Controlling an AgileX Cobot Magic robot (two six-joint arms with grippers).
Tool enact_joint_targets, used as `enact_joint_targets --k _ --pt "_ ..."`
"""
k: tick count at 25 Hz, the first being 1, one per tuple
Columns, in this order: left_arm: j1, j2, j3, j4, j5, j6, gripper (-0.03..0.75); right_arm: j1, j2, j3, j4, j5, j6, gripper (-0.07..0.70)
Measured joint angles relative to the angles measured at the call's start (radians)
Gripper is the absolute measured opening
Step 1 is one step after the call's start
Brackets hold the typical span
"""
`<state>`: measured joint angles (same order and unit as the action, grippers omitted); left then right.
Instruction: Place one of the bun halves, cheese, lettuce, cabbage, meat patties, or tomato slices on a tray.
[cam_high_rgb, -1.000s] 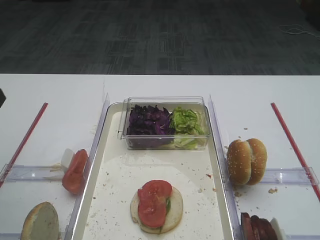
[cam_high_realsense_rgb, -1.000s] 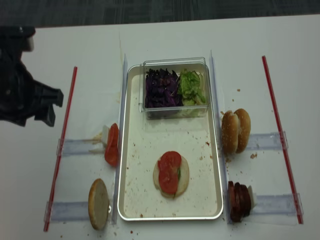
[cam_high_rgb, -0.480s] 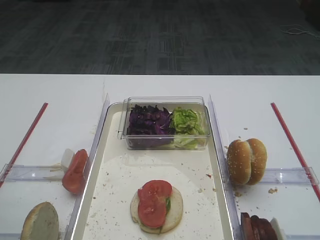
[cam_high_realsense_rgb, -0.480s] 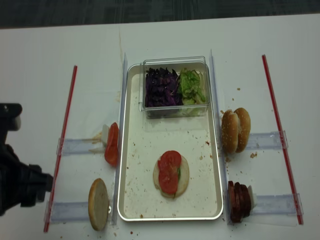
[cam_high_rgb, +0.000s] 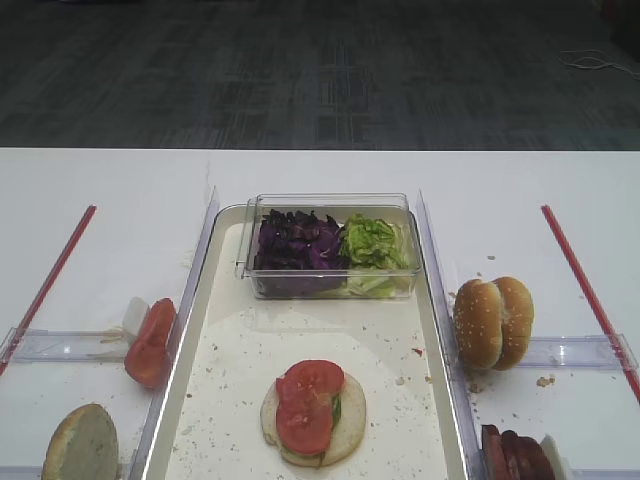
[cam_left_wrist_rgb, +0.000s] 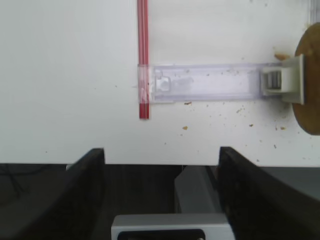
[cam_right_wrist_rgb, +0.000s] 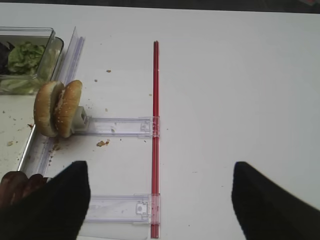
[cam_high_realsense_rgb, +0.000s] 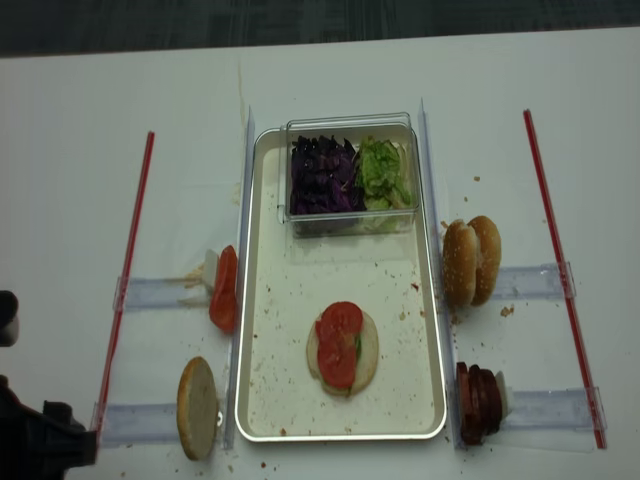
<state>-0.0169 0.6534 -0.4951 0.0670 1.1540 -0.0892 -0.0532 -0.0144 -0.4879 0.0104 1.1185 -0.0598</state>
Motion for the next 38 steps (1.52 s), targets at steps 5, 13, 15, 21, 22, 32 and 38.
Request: enact_joint_targets --k 5,13,15,21,22,32,38 --pt "0.0 -0.126 0.002 0.0 0.0 -0.002 0.474 0.0 0.0 0.0 0.0 0.0 0.0 0.61" --pt "0.0 -0.377 0.002 0.0 0.008 -0.002 0.474 0.0 0.0 0.0 0.0 0.0 0.0 0.61" --pt "0.0 -0.441 0.002 0.0 0.008 -0.002 0.474 0.0 0.0 0.0 0.0 0.0 0.0 0.61" --pt "0.0 -0.643 0.002 0.0 0.018 -0.002 0.474 0.0 0.0 0.0 0.0 0.0 0.0 0.61" --pt "0.0 -0.658 0.002 0.0 0.02 -0.002 0.474 0.0 0.0 0.0 0.0 0.0 0.0 0.61" --pt "0.0 -0.668 0.002 0.0 0.026 -0.002 0.474 0.0 0.0 0.0 0.0 0.0 0.0 0.61" --pt "0.0 -0.67 0.002 0.0 0.026 -0.002 0.474 0.0 0.0 0.0 0.0 0.0 0.0 0.61"
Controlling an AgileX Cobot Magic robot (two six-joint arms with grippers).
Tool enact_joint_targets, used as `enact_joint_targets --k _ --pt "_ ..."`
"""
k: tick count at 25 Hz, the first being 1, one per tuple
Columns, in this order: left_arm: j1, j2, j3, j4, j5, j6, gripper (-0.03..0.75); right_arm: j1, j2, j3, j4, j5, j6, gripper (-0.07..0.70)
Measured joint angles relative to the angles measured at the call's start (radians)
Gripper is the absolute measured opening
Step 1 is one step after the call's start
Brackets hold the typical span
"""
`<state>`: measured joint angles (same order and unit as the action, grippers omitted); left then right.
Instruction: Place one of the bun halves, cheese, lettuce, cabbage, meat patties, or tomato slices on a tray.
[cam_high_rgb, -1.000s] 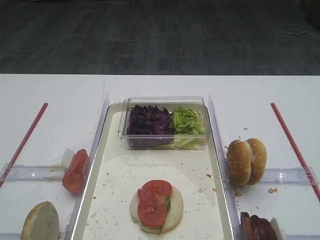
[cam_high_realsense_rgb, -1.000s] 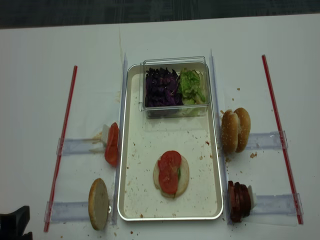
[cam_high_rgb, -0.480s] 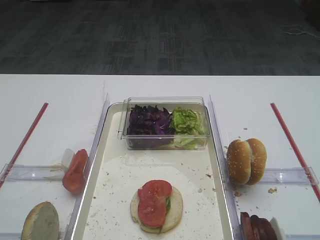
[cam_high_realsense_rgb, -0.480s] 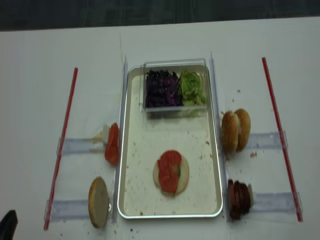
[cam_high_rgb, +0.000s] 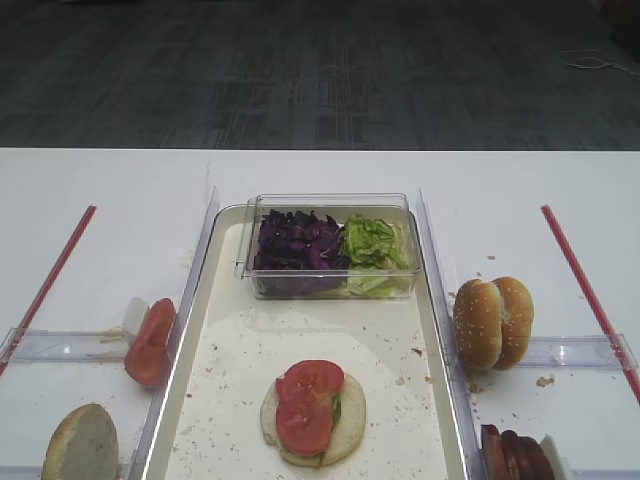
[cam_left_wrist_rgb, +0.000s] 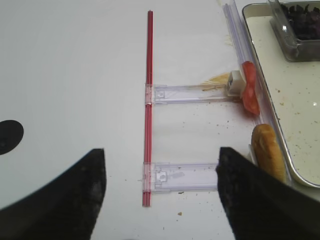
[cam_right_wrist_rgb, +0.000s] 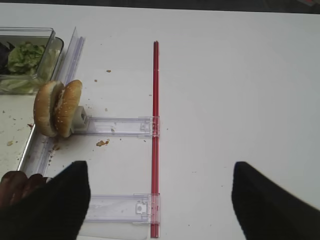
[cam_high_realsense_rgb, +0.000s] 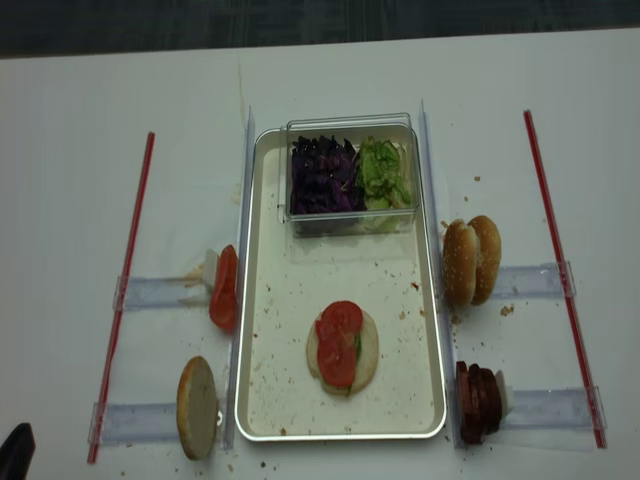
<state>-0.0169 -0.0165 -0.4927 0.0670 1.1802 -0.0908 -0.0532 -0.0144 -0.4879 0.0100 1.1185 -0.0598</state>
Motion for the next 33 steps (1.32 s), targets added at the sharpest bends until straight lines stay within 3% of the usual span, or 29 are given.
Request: enact_joint_targets --k 33 --pt "0.0 0.0 0.0 0.0 0.0 -0.005 0.473 0.0 0.0 0.0 0.0 0.0 -0.004 0.61"
